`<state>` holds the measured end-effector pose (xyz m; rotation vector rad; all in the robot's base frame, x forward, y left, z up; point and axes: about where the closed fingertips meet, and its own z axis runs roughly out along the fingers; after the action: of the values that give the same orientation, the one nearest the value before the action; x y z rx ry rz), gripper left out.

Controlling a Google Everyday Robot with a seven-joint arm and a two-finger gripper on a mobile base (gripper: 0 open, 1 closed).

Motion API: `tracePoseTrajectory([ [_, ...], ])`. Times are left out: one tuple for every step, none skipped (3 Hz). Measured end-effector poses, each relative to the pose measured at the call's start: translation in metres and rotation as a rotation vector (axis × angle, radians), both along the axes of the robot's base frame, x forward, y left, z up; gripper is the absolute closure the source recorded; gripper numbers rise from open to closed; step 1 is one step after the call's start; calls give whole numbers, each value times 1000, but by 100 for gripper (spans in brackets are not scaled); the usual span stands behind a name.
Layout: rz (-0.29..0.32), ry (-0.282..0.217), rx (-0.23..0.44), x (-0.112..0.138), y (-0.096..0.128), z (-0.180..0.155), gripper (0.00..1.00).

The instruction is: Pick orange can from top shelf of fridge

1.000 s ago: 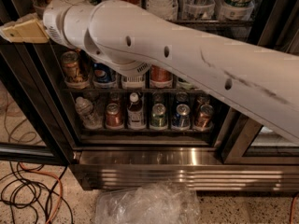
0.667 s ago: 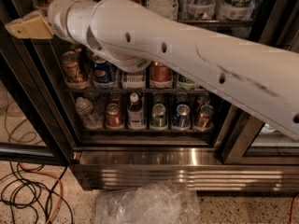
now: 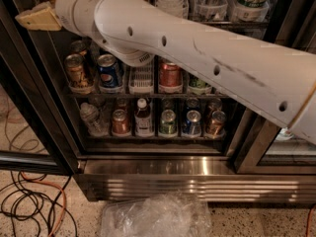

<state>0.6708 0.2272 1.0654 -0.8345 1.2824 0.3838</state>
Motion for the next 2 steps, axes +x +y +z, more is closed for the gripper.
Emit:
tracePoseTrajectory([
  [-18,-15,23,16,6,5,3],
  [-30,-25,45,28,11,9,16],
])
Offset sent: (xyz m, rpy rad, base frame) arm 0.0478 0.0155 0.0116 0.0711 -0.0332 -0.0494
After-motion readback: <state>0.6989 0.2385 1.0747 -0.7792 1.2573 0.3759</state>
